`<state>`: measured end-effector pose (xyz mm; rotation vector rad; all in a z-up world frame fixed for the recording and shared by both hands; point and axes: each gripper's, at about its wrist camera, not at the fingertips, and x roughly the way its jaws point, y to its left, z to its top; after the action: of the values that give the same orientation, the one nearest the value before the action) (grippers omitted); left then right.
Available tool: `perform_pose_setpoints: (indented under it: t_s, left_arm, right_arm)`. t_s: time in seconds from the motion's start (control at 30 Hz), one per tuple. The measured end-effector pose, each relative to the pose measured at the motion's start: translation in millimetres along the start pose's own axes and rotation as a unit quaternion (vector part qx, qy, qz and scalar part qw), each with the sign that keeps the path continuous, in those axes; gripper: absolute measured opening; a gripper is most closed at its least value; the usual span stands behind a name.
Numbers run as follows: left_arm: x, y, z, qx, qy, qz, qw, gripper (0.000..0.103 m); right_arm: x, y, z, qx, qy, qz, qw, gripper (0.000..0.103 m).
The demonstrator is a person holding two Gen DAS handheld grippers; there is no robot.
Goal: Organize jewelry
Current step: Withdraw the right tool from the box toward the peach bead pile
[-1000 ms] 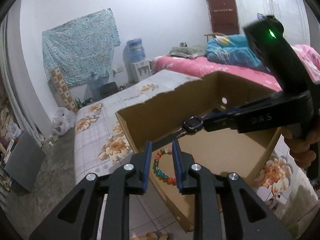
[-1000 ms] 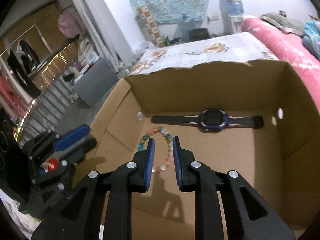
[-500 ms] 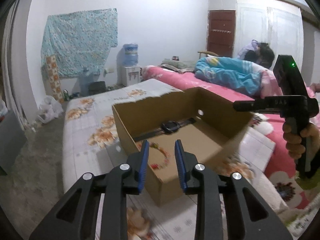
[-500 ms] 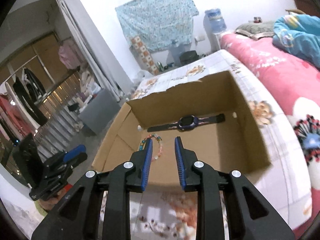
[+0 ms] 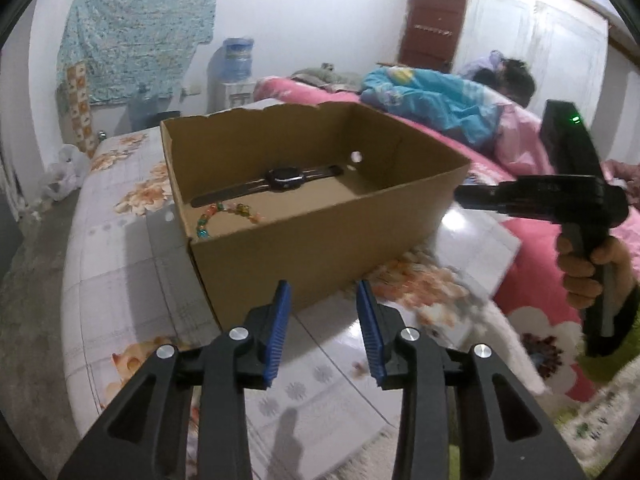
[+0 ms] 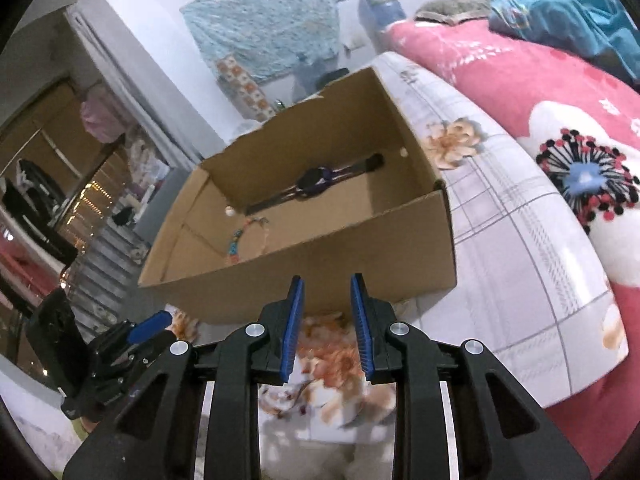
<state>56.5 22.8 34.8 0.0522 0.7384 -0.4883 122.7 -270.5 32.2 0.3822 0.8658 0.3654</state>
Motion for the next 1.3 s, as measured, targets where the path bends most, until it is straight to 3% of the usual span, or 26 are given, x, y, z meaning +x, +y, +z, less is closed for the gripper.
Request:
perform_pose_setpoints:
  t_s: [0.27, 0.4, 0.53, 0.73, 0.93, 1.07, 1.17, 1.3]
  left_arm:
    - [18, 6, 13, -0.003, 0.002, 0.026, 0.9997, 0.033]
    - [22, 6, 13, -0.011, 0.014, 0.023, 0.9996, 0.037]
    - [32, -5, 1, -0.002, 0.049, 0.017, 0.9987, 0.052]
    - [63, -22, -18, 0.028, 0.129, 0.081, 0.9879, 0.067]
    - [75, -21, -24, 0.016, 0.158, 0.107, 0.9815, 0.085]
    - [78, -16, -25, -0.001, 0.167, 0.115, 0.9792, 0.098]
    - [78, -9, -27, -0.026, 0.172, 0.106, 0.979, 0.098]
    - [78, -11, -28, -0.024, 0.169, 0.108, 0.9794, 0.098]
  right_arm:
    - [14, -5, 14, 0.014, 0.0, 0.011, 1.0, 0.026]
    - [12, -10, 12, 0.011, 0.005, 0.002, 1.0, 0.035]
    - [2, -14, -6, -0.015, 0.012, -0.056, 0.998, 0.056]
    - [11, -9, -39, -0.075, 0.049, -0.173, 0.981, 0.082]
    - [31, -1, -65, -0.129, 0.084, -0.253, 0.955, 0.092]
    - [34, 4, -77, -0.147, 0.088, -0.265, 0.949, 0.095]
    - [34, 7, -78, -0.149, 0.093, -0.26, 0.949, 0.095]
    - [32, 1, -77, -0.148, 0.088, -0.243, 0.955, 0.095]
